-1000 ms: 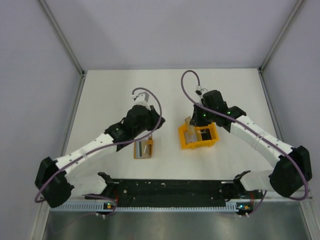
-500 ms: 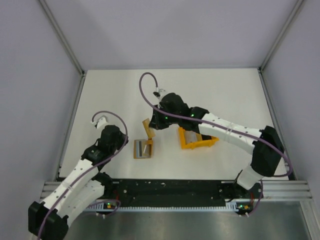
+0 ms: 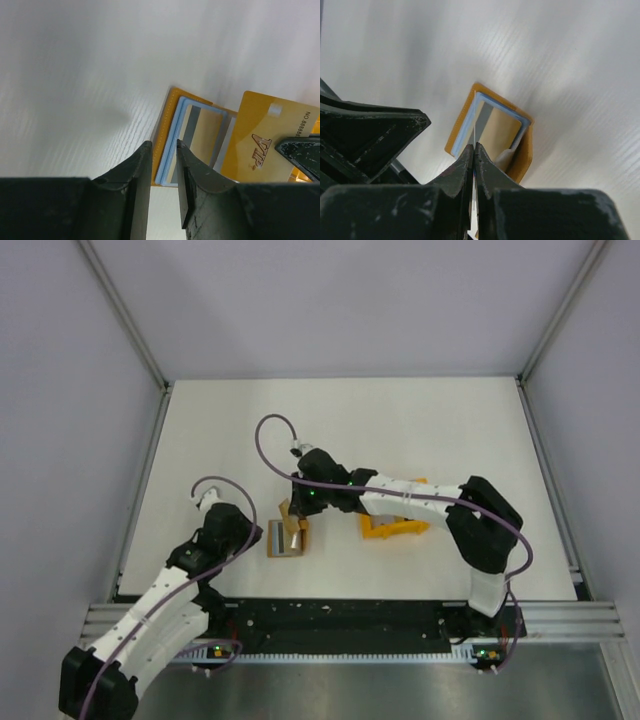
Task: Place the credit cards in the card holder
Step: Insert the credit card into the card holder.
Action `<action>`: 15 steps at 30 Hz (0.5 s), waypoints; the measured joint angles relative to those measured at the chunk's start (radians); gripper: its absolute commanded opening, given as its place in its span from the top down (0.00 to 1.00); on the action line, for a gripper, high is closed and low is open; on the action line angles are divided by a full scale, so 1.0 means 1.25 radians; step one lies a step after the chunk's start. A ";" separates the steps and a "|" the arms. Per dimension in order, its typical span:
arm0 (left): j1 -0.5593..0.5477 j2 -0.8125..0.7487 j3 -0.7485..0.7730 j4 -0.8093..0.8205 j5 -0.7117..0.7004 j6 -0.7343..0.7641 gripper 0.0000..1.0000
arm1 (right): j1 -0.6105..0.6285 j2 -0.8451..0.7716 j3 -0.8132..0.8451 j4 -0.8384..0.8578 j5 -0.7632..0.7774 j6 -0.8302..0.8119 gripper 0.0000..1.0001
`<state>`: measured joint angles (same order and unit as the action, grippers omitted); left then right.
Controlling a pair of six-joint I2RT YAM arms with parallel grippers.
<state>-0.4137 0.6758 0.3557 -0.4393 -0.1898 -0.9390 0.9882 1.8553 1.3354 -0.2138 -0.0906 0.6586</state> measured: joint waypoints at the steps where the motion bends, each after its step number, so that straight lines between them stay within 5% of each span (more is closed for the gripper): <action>1: 0.000 0.000 -0.005 0.009 0.008 0.002 0.66 | 0.000 -0.004 -0.011 0.006 0.007 -0.001 1.00; 8: 0.000 0.003 -0.056 0.103 0.080 0.021 0.36 | -0.002 -0.036 -0.133 0.022 0.033 -0.006 1.00; 15: 0.000 0.039 -0.075 0.171 0.149 0.026 0.37 | -0.014 -0.049 -0.186 0.068 0.023 0.002 1.00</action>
<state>-0.4137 0.7246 0.2619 -0.2253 -0.0040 -0.9062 0.9710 1.7935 1.1027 -0.1284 -0.0616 0.6617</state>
